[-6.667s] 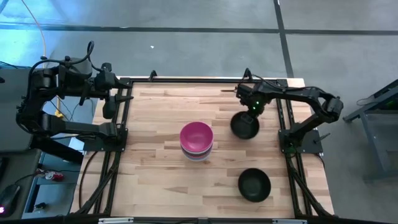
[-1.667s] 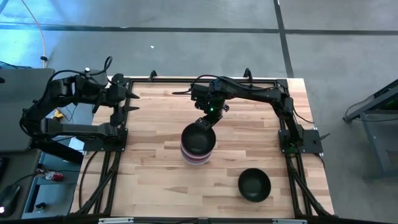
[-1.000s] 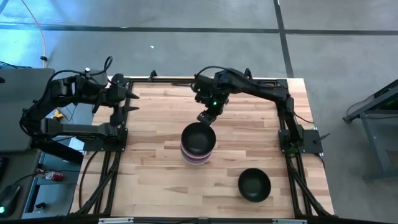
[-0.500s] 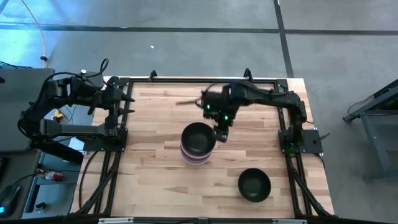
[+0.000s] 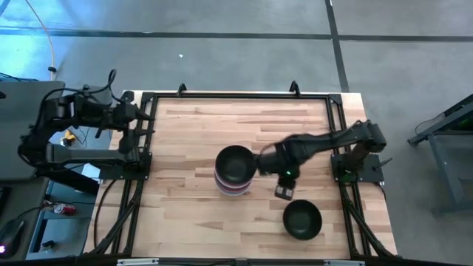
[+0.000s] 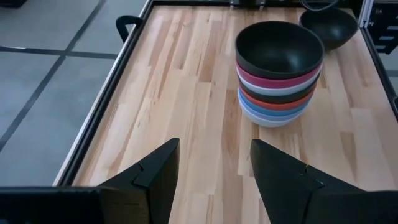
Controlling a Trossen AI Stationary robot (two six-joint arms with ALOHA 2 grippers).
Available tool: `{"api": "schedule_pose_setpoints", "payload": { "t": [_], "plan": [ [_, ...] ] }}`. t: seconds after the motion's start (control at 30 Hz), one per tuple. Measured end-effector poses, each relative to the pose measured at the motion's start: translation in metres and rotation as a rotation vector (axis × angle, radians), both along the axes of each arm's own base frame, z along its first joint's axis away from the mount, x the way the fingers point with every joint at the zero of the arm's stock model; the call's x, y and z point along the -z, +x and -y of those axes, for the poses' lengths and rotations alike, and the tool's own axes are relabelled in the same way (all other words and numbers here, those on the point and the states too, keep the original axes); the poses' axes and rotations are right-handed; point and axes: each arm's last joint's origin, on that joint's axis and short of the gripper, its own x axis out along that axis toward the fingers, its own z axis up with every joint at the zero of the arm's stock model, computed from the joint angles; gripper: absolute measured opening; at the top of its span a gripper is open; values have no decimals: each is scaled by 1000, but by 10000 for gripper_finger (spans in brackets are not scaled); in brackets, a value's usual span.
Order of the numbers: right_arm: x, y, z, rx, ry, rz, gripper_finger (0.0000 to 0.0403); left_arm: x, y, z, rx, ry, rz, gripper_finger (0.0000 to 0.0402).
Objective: Nest bowls inside each other
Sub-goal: Stack the black bowl on top of the top black bowl
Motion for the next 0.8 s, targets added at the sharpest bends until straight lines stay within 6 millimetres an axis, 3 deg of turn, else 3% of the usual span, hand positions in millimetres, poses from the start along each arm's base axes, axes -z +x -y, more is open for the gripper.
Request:
{"api": "schedule_pose_setpoints", "payload": {
  "t": [0.27,0.5,0.8],
  "plan": [
    [26,-61,-21,128,-110,-117,99,-2,-2,1,-14,-6,31,186],
    [59,-89,-36,161,-91,7,99,-2,-1,1,-22,-15,41,186],
    [94,-117,-40,180,-42,68,99,-3,-1,0,-45,-39,61,186]
  ]
}}
